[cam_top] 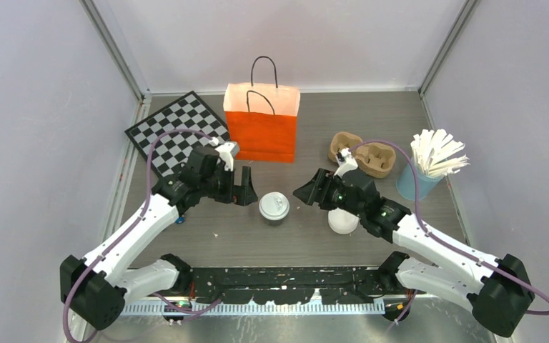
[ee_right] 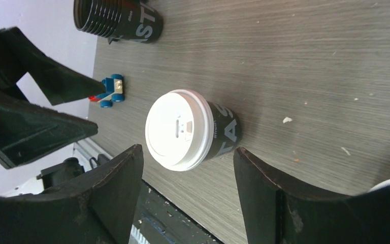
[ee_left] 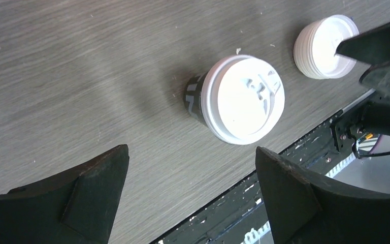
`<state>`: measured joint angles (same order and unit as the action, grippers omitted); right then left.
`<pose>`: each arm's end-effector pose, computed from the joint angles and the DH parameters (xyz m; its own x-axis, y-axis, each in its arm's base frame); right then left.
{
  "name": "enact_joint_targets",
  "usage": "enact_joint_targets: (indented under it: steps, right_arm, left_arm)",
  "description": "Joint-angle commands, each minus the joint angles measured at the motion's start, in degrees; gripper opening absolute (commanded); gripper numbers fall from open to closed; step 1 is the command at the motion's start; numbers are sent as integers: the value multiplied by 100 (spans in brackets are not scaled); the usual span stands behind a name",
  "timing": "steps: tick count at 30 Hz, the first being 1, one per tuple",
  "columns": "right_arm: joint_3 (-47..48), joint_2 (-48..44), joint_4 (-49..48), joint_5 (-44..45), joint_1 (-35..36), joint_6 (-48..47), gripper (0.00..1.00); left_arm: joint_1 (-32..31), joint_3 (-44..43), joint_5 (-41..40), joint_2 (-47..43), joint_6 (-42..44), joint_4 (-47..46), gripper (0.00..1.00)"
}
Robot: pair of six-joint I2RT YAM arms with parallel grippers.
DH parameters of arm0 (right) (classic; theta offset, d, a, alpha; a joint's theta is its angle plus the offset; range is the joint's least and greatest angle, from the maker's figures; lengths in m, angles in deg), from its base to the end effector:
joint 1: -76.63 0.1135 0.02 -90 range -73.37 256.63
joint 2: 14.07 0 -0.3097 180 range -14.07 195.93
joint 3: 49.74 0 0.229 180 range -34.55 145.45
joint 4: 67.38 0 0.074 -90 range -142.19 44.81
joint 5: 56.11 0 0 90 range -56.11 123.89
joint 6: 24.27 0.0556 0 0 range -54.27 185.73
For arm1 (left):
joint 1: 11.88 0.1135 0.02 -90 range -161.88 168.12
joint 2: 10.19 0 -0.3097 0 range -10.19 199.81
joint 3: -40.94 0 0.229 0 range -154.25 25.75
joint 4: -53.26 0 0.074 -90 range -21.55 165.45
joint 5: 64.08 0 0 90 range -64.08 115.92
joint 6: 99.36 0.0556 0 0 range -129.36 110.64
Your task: Pack the takeout coffee
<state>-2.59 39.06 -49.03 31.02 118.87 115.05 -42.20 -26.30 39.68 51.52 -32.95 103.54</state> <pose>0.1314 0.1230 0.2840 -0.7336 0.3569 -0.5783 -0.2283 0.6720 0.7045 0.1591 -0.1084 0.3182 -0.8115 0.0243 -0.5838 0.3398 0.8325 -0.4377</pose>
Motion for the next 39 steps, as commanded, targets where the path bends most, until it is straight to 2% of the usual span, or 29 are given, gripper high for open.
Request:
enact_joint_targets:
  steps: [1, 10, 18, 29, 39]
  right_arm:
    - [457, -70, 424, 373, 0, -474, 69]
    - [966, 921, 496, -277, -1, -496, 56]
    - [1388, 1846, 412, -453, 39, -568, 49]
    - [1502, 2197, 405, -537, 77, -684, 42]
    - [1390, 2177, 343, -491, 103, -668, 39]
  left_arm:
    - [23, 239, 97, -438, 30, -469, 97]
    - [18, 685, 1154, -170, -472, -1462, 94]
    - [20, 850, 1090, 390, -447, -1660, 88]
    - [19, 1036, 1280, 582, -580, -1997, 82]
    - [18, 1158, 1591, 852, -831, -2367, 67]
